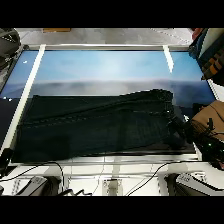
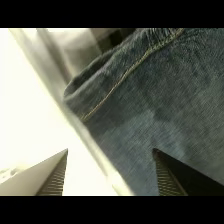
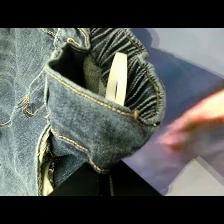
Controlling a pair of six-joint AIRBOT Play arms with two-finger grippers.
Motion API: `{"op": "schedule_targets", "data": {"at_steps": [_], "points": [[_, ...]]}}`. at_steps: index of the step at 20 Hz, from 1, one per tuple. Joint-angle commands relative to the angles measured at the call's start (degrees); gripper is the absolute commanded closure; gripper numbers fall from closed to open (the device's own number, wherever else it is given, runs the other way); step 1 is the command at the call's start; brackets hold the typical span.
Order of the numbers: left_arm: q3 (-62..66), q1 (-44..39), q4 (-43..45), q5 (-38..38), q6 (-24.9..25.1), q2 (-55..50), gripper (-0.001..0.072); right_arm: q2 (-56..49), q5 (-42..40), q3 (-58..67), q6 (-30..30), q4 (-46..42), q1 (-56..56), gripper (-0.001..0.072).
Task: Fold the clothes and pants, and hang the long-sleeved shirts on hangers.
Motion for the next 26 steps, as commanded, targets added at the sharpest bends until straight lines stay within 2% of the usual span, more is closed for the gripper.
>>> {"op": "schedule_targets", "data": {"at_steps": [1,2,4,6,7,8,9,12,15,17,21,24,26], "points": [[-1.4,0.7,-8.6,5.4,3.9,-1.4,0.0181,0.2,1.2,0.1,0.0,-0.1,0.0,0.0681],[-1.4,0.7,-10.2,6.6,5.0,-1.6,0.0185,0.2,2.1,0.6,0.0,-0.3,0.0,0.0681],[-1.5,0.5,-9.4,6.9,5.2,-2.2,0.0303,0.2,3.7,1.7,0.4,-0.3,0.0,0.0681],[-1.6,0.5,-8.9,7.0,6.0,-3.0,0.0309,0.3,5.5,3.1,1.5,-0.4,0.0,0.0682],[-1.6,0.5,-8.9,7.0,6.4,-3.2,0.0407,1.0,5.9,3.7,2.7,-1.0,0.0,0.0682],[-1.6,0.5,-9.1,7.2,7.0,-3.1,0.0600,2.1,6.2,4.2,4.3,-2.1,0.0,0.0682],[-1.4,0.5,-10.3,7.1,8.8,-3.0,0.0678,3.8,6.6,4.9,5.7,-4.1,0.0,0.0683],[0.2,0.5,-15.0,5.9,12.7,-1.2,0.0678,11.8,7.3,7.6,14.5,-13.1,0.0,0.0683],[2.5,0.5,-15.5,4.6,13.3,3.4,0.0678,23.9,8.9,10.8,26.8,-23.3,0.0,0.0683],[2.8,0.5,-15.5,5.2,13.3,7.5,0.0678,32.0,11.3,12.7,32.1,-30.8,0.0,0.0683],[2.8,0.5,-15.6,8.2,13.3,12.8,0.0679,42.0,13.6,14.5,38.2,-44.7,0.2,0.0683],[3.1,-0.7,-19.3,11.6,13.3,14.2,0.0680,42.4,16.0,14.5,39.6,-44.7,2.5,0.0683],[5.2,-4.7,-22.6,15.8,13.3,14.3,0.0682,42.4,16.3,14.5,41.0,-44.5,4.3,0.0683]]}}
